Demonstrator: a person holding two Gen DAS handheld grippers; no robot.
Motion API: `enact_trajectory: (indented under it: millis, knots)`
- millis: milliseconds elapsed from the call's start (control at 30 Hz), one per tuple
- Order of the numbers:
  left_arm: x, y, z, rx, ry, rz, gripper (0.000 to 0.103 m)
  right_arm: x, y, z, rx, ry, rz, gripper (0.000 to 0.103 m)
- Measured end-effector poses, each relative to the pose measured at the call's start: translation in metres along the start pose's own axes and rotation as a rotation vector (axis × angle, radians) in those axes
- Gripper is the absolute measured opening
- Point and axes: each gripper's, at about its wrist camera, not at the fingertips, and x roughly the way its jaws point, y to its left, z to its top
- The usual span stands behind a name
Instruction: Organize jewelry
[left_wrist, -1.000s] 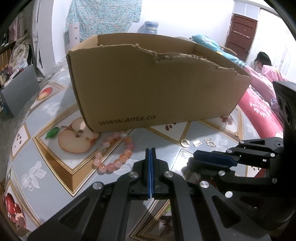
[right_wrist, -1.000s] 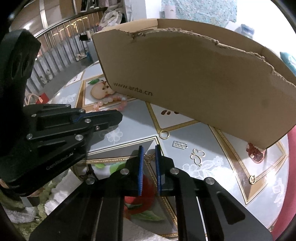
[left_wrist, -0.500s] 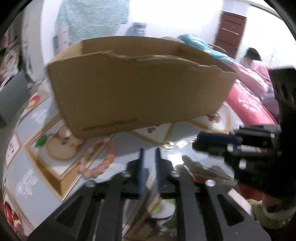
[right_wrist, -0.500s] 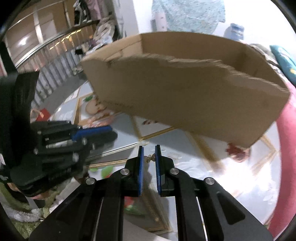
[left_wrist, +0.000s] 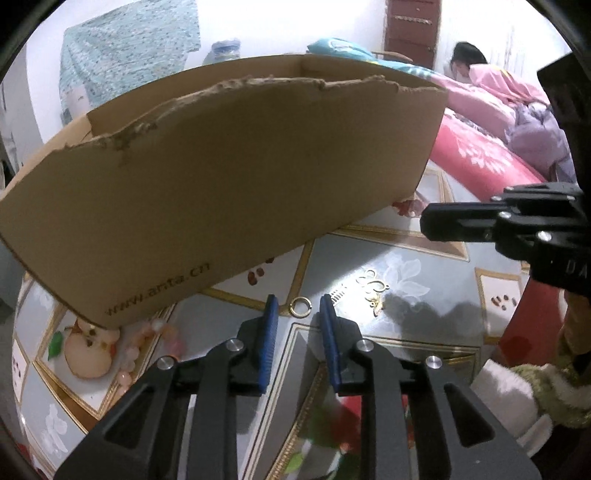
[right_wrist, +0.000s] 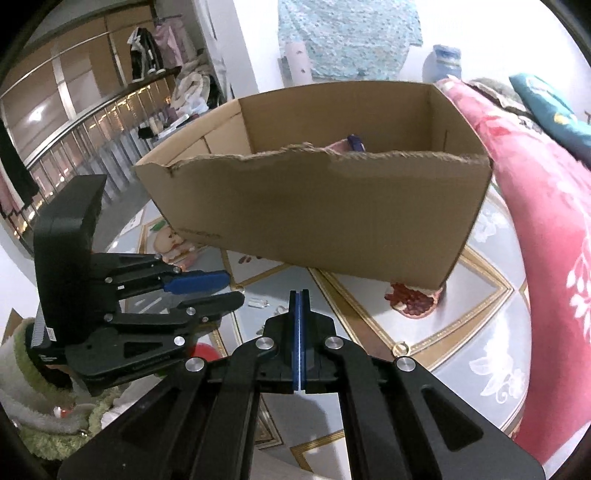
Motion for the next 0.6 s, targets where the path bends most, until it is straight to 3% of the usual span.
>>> enact_trajectory:
  millis: [133, 233, 333, 600]
  knots:
    - [0.004, -0.004, 0.005, 0.055, 0.004, -0.002, 0.022, 0.002, -0.005, -0.003, 0.023, 0.007, 0.020, 0.000]
    - [0.007, -0.009, 0.007, 0.107, 0.007, -0.014, 0.012, 0.000, -0.007, -0.003, 0.025, 0.004, 0.025, 0.000]
    - [0.007, -0.012, 0.007, 0.139, 0.006, -0.005, 0.012, -0.001, -0.009, -0.004, 0.033, 0.000, 0.031, 0.000]
    - [0.004, -0.013, 0.003, 0.128, -0.004, 0.000, 0.012, -0.010, -0.016, -0.005, 0.037, -0.010, 0.008, 0.001]
